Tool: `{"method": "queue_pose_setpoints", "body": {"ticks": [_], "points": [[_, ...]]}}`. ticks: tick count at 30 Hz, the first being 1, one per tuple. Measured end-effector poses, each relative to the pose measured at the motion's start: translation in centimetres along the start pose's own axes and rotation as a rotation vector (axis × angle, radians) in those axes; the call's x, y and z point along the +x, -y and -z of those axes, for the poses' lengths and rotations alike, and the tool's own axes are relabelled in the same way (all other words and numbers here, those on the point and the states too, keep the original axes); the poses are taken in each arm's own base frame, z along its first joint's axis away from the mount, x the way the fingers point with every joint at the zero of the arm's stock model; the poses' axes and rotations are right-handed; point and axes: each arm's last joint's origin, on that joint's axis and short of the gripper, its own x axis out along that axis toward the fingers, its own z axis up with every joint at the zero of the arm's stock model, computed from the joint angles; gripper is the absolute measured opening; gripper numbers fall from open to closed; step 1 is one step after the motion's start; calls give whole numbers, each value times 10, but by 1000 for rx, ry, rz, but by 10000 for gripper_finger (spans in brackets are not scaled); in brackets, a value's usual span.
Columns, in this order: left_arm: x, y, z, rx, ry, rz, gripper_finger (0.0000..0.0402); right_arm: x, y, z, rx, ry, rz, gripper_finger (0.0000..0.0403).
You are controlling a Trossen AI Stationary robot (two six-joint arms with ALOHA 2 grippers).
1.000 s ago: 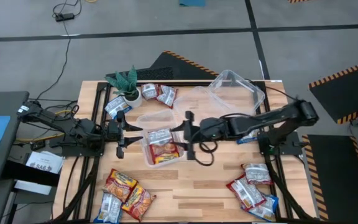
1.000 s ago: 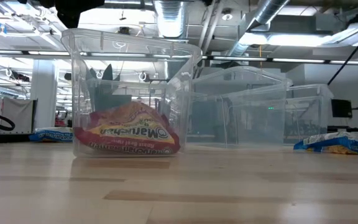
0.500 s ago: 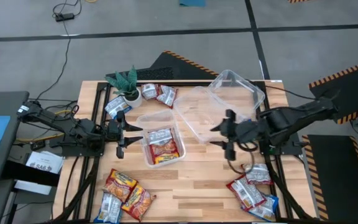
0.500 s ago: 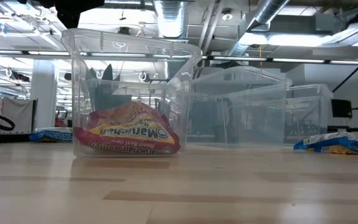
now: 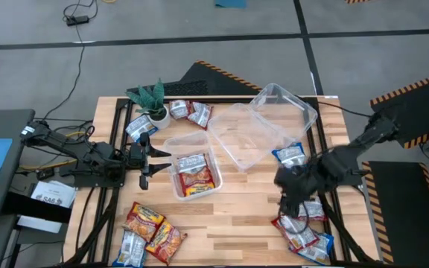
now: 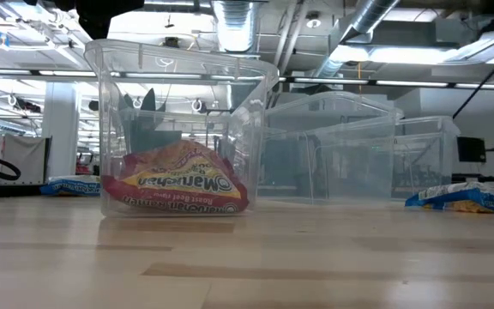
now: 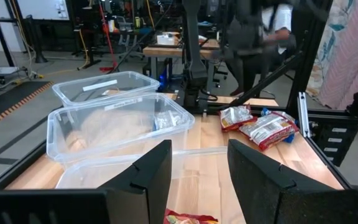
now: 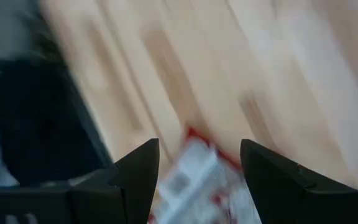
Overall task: Sort Maruchan noodles
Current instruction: Put the red noodle pack into the bottom bin
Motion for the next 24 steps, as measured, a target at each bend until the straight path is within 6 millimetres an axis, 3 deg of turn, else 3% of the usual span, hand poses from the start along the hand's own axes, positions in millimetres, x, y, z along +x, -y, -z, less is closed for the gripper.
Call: {"method": "queue_pose_setpoints", "body": {"ticks": [5, 9, 15, 24], "points": [[0, 0, 0, -15, 0, 0, 144, 38, -3, 24, 119, -206, 227, 246], [0, 0, 0, -15, -1, 0, 144, 67, -1, 35, 176, -270, 366, 246], [0, 0, 0, -15, 0, 0, 144, 97, 3, 39, 337, -327, 503, 246], [0, 0, 0, -15, 0, 0, 144, 126, 3, 41, 375, -403, 607, 245]]}}
